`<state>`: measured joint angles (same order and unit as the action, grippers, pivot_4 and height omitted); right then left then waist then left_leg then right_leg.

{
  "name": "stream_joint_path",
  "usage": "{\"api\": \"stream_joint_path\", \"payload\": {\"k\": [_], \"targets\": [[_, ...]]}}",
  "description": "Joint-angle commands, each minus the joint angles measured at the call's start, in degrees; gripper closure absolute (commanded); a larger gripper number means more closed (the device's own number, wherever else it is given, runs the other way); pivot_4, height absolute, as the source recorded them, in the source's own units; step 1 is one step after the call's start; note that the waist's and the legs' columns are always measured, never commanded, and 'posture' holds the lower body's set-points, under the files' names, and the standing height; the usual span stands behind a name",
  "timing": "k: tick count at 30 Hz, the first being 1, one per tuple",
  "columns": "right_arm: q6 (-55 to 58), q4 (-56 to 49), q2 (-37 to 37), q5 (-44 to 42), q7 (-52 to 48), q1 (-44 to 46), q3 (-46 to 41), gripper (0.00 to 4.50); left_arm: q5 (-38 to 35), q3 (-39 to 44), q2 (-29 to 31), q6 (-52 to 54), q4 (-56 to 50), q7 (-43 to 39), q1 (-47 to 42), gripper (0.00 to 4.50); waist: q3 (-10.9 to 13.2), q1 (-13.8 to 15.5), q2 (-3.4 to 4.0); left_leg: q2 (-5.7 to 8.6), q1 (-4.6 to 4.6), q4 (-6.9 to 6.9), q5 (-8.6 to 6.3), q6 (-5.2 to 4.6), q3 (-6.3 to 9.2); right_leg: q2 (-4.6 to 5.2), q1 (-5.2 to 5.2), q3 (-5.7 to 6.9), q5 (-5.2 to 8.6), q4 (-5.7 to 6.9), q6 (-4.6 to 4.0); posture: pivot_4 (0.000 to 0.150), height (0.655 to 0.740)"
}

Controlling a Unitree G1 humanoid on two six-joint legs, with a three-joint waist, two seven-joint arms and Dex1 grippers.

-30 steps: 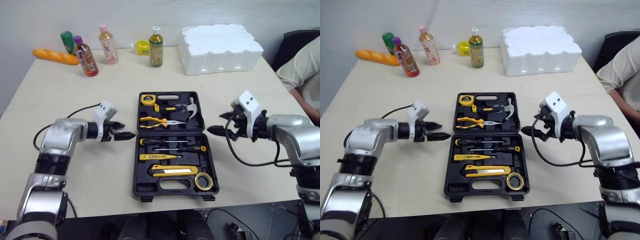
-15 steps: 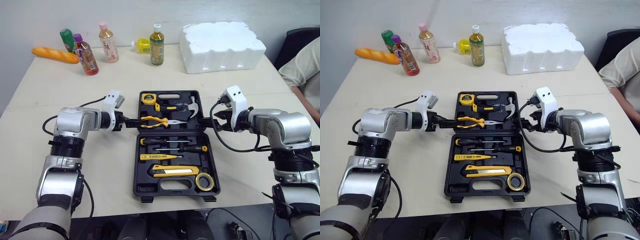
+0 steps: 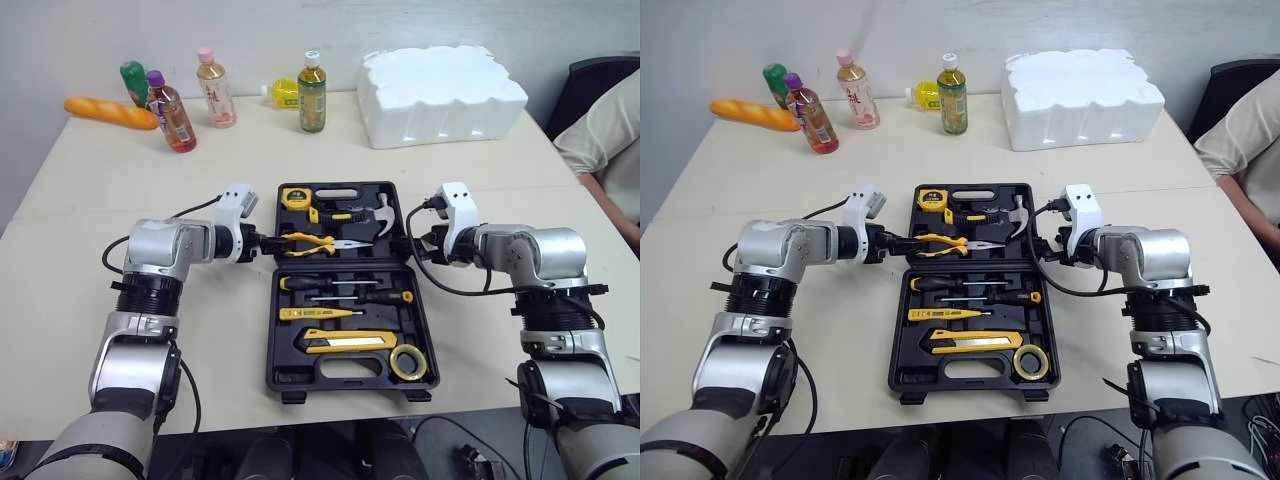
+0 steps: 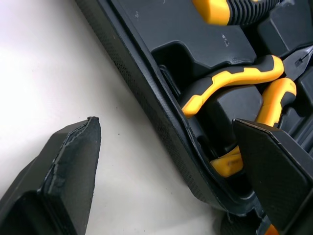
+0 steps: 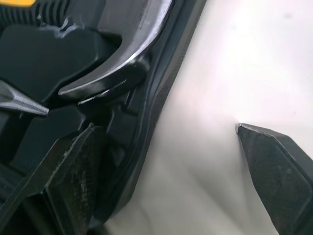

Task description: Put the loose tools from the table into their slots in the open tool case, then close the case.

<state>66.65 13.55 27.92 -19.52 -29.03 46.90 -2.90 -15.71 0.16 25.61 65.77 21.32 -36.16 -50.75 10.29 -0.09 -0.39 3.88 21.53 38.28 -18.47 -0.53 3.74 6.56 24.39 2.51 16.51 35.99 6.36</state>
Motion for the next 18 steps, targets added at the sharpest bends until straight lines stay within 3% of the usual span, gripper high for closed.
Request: {"api": "stream_joint_path", "payload": {"k": [1, 5, 8, 18], "targets": [[-1.5, -0.2, -0.4, 0.5, 0.6, 0.4, -0.1, 1.23, 1.4, -3.6, 1.2, -0.4, 0.7, -0.7, 2.0, 1.96, 0.0, 0.0, 0.05, 0.0, -0.01, 0.0, 0.0, 0.0, 0.0, 0.0, 0.0, -0.01, 0.0, 0.01, 0.0, 0.15, 0.739], [0.5, -2.6, -1.5, 0.0, 1.5, 0.1, 0.1, 3.21, 2.4, -6.0, 1.8, -1.6, -0.2, -0.8, 3.7, 3.64, -0.3, 0.1, 0.15, 0.0, -0.11, -0.03, 0.0, 0.0, -0.01, 0.0, -0.07, -0.03, 0.0, 0.01, 0.0, 0.15, 0.739], [1.5, -4.1, -2.2, -0.7, 1.8, -0.5, -0.4, 4.49, 2.2, -7.0, 1.7, -1.5, -1.4, -0.6, 4.7, 4.07, -0.6, 0.0, 0.19, -0.01, -0.32, -0.11, 0.0, 0.0, -0.01, 0.0, -0.23, -0.07, 0.0, 0.0, 0.0, 0.15, 0.739], [1.2, -7.0, -1.8, -0.7, 2.6, -1.8, -0.5, 4.5, -0.4, -5.5, -0.2, 0.1, -5.5, -0.1, 6.9, 4.14, -0.6, 0.0, 0.24, -0.01, -0.43, -0.17, -0.02, -0.01, 0.01, -0.01, -0.35, -0.56, 0.0, -0.06, 0.0, 0.15, 0.739]]}}
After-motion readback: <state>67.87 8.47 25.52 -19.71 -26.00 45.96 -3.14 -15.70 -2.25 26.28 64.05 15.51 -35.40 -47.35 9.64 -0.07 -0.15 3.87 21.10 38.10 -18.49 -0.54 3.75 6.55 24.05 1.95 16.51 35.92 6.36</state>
